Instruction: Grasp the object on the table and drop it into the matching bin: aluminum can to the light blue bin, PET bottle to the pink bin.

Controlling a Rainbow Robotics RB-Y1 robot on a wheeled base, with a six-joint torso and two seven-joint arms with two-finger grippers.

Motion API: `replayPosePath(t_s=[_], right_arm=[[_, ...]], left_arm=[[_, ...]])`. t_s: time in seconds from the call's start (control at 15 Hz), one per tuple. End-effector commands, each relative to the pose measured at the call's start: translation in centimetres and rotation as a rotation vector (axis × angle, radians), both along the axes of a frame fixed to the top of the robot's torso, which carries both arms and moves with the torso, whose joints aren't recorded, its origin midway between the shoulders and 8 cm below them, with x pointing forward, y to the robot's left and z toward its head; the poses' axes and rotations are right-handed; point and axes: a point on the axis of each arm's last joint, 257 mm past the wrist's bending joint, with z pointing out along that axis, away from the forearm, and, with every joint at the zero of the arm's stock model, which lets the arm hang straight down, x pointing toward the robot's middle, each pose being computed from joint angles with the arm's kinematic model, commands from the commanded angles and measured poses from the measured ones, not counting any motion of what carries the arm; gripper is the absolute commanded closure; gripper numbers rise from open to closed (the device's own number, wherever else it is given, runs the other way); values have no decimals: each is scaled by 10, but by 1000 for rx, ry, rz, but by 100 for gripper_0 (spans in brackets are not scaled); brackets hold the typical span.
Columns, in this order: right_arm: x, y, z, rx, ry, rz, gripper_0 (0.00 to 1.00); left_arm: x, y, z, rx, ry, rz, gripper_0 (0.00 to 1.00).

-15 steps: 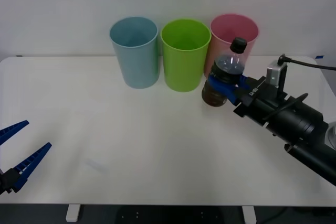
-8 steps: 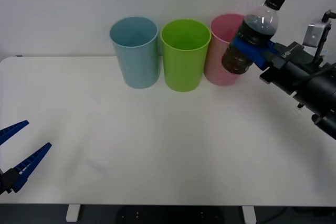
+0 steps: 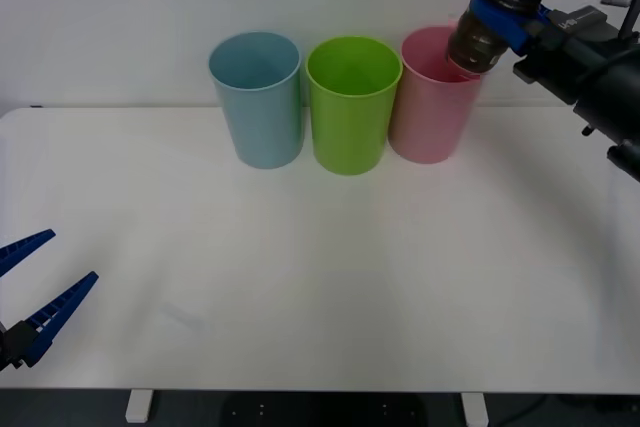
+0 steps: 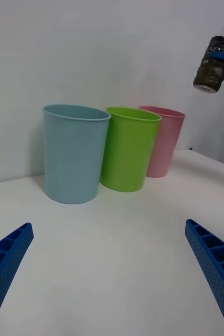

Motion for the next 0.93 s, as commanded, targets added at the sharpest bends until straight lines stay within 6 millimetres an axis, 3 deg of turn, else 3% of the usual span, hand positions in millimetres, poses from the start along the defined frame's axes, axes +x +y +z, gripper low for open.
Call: replayPosePath(t_s=[0.07, 0.6, 0.93], right_arm=[[29, -6, 3, -15, 10, -31, 100], [97, -2, -5, -74, 36, -140, 100], [130, -2, -15, -92, 49, -238, 94]], left_arm=[[0, 0, 0, 0, 0, 0, 0], [0, 0, 0, 0, 0, 0, 0], [0, 0, 0, 0, 0, 0, 0]])
